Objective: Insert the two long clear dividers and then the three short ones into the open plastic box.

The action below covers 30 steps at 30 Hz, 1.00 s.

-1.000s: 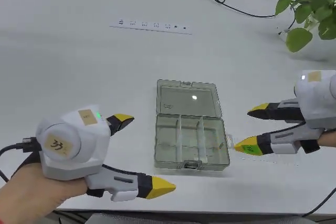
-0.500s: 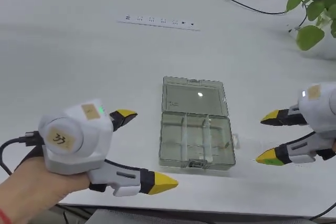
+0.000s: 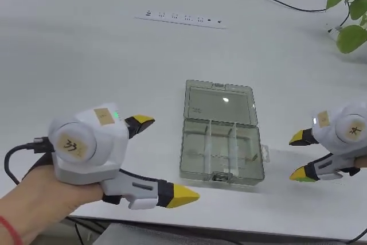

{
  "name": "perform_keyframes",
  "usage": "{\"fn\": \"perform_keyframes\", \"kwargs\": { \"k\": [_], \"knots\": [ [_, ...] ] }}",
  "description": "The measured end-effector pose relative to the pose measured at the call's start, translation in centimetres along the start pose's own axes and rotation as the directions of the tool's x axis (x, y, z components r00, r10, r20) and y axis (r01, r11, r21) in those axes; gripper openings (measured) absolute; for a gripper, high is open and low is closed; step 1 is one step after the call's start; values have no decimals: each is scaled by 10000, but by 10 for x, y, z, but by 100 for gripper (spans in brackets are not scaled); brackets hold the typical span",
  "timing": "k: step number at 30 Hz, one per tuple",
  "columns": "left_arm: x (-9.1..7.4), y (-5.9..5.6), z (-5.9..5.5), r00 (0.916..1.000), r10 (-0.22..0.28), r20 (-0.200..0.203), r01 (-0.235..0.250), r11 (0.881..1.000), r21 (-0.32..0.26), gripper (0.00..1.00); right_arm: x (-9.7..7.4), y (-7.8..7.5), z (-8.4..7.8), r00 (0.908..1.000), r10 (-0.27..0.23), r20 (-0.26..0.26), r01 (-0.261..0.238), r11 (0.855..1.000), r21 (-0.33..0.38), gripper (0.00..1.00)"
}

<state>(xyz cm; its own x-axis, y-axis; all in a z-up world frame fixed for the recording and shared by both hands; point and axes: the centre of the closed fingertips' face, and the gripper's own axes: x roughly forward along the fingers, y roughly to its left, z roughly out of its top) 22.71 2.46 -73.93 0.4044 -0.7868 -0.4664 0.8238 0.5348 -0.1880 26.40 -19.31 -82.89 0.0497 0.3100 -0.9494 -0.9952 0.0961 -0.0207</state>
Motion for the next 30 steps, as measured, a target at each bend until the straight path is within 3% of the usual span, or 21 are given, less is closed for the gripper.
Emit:
{"fn": "perform_keyframes", "kwargs": {
  "k": [10, 14, 30],
  "knots": [
    [0, 1, -1, 10000, 48, 18, -48, 9999, -113, 100, 15, 1, -6, 9978, 247, -621, -303, 9953, -916, 44],
    [-1, 2, -2, 10000, 69, 13, -69, 9999, -155, 100, 23, -3, -12, 9971, 267, -711, -338, 9944, -999, 43],
    [-2, 2, -6, 9999, 122, -5, -122, 9996, -246, 100, 23, -8, -10, 9974, 304, -654, -354, 9965, -764, 35]
  ]
}}
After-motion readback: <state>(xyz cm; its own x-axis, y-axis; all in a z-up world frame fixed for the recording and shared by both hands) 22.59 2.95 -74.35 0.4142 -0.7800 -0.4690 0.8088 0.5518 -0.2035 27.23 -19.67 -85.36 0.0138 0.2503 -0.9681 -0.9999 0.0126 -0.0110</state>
